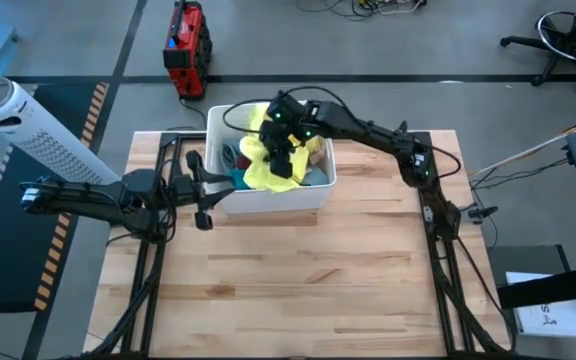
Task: Sort clothes
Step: Put the yellow shirt into the white laundry bin
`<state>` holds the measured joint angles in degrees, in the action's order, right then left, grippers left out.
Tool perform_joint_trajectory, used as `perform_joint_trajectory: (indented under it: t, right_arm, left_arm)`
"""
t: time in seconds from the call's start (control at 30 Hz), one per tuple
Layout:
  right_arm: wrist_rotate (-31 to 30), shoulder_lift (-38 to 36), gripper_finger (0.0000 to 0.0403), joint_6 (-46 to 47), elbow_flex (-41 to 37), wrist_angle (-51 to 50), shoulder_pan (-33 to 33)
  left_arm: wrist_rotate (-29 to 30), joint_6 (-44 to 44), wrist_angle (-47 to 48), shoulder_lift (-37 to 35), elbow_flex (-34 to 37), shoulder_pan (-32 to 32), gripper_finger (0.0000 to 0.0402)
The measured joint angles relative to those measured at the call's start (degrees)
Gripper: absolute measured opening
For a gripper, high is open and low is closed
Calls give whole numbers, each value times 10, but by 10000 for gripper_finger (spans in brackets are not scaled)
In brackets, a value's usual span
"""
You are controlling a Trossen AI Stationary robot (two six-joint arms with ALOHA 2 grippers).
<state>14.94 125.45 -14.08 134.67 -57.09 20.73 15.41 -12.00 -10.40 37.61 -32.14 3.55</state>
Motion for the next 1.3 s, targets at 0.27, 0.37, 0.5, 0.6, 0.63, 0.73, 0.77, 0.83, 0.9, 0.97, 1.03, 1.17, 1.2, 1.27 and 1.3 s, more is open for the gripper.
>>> perform_joint_trajectory:
  t: [0.27,0.37,0.5,0.6,0.63,0.73,0.77,0.83,0.9,0.97,1.03,1.17,1.2,1.27,1.3]
  right_arm:
    - [-42,-39,243,-2,0,9,-15]
    - [-45,-64,274,-14,0,13,-18]
    - [-59,-104,264,-7,0,5,-23]
    - [-78,-142,212,-19,0,-29,-26]
    - [-81,-156,189,-23,0,-43,-26]
    - [-90,-190,111,-30,0,-82,-30]
    - [-90,-202,83,-31,0,-94,-30]
    - [-90,-222,29,-35,0,-119,-34]
    - [-89,-240,10,-39,-2,-133,-41]
    - [-85,-256,12,-39,-17,-136,-50]
    - [-85,-272,6,-43,-45,-134,-62]
    - [-85,-323,2,-43,-160,-81,-78]
    - [-85,-341,1,-40,-198,-54,-81]
    - [-85,-376,1,-39,-282,4,-85]
    - [-85,-395,0,-39,-323,36,-87]
  left_arm:
    - [32,4,11,24,-10,0,114]
    - [32,4,44,47,-46,0,114]
    - [53,-6,131,91,-126,-5,114]
    - [66,-22,206,131,-197,-23,114]
    - [66,-25,234,145,-221,-32,114]
    - [65,-35,316,194,-295,-66,114]
    - [61,-39,347,211,-319,-79,112]
    - [34,-40,399,247,-369,-107,100]
    - [-13,-41,440,283,-416,-141,78]
    - [-66,-46,469,319,-455,-171,49]
    - [-113,-62,486,352,-486,-197,18]
    - [-169,-80,496,412,-534,-239,10]
    - [-178,-85,504,428,-546,-246,10]
    - [-193,-86,512,459,-567,-262,4]
    - [-203,-86,517,475,-576,-268,2]
